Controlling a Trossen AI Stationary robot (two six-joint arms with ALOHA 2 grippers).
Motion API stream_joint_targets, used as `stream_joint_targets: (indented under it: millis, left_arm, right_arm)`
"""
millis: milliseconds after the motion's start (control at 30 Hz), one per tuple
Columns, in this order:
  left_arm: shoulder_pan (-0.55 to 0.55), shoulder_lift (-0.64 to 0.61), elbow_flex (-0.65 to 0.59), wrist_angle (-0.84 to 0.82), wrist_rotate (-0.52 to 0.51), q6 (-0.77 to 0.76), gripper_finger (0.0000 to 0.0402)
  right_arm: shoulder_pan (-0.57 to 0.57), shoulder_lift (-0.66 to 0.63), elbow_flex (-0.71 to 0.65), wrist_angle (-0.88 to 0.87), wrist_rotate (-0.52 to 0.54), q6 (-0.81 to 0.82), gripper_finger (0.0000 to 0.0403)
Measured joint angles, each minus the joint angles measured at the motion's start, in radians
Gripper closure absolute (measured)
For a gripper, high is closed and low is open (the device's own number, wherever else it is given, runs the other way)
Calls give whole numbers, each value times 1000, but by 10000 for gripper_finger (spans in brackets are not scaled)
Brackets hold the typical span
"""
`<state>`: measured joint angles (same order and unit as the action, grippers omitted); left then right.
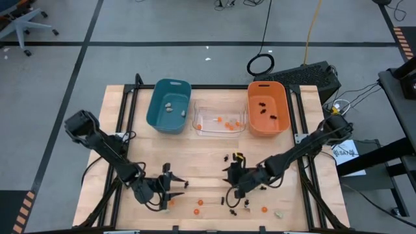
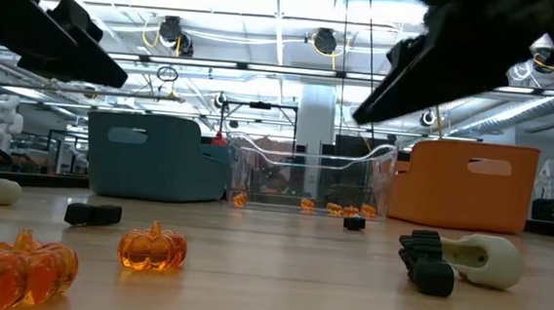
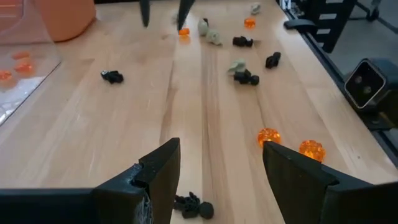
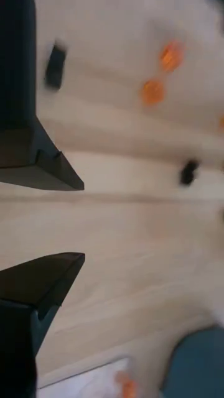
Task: Sort Halloween decoration
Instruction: Put the black skeleton toy into the orange bin
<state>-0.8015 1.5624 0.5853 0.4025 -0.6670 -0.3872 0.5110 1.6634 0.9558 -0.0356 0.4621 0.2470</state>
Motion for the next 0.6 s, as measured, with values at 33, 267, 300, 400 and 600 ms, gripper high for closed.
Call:
stream_joint_targets:
  millis: [33,267,300,400,600]
  left_arm:
    - [0,6,5,0,0,0,174]
    - [7,11,8,1,-41,0,174]
    - [8,11,8,1,-43,0,174]
    - [14,11,8,0,-55,2,174]
    - [28,11,8,-2,-62,4,174]
  right_arm:
    - [1,14,0,-12,13,3,248]
    - [-42,85,1,-37,97,107,240]
    - [-47,98,1,-51,99,121,239]
    - [-53,135,-1,-69,97,138,239]
    - [-66,157,0,-93,199,281,239]
